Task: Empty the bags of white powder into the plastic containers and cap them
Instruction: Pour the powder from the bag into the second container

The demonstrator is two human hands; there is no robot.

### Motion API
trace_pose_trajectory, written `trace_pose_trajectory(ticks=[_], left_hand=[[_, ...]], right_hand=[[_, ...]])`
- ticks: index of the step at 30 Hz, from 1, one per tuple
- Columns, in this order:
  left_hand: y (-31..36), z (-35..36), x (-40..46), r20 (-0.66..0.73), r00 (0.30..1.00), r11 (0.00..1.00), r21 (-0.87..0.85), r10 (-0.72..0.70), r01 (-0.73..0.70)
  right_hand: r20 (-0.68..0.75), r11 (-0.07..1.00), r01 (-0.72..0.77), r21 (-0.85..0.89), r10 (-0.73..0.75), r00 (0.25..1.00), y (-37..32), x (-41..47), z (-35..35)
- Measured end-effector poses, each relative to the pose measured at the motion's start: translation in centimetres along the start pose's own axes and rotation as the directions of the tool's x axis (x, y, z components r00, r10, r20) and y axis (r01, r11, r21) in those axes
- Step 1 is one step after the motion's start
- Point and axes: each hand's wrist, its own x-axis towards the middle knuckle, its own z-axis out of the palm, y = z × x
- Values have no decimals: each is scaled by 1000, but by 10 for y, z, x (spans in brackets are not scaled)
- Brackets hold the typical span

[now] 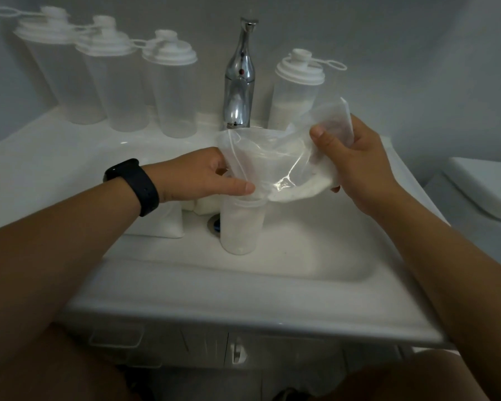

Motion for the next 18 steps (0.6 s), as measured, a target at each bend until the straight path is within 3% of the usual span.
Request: trace_pose_trajectory(ticks=[7, 18], left_hand=[[4, -4, 0, -111, 994, 999, -34, -17, 13], [1, -8, -1, -56, 998, 997, -73, 7, -11]], right_hand=[[-36, 998, -23, -52, 21, 999, 1, 2, -4], [-85, 990, -50, -132, 39, 996, 4, 9, -9]])
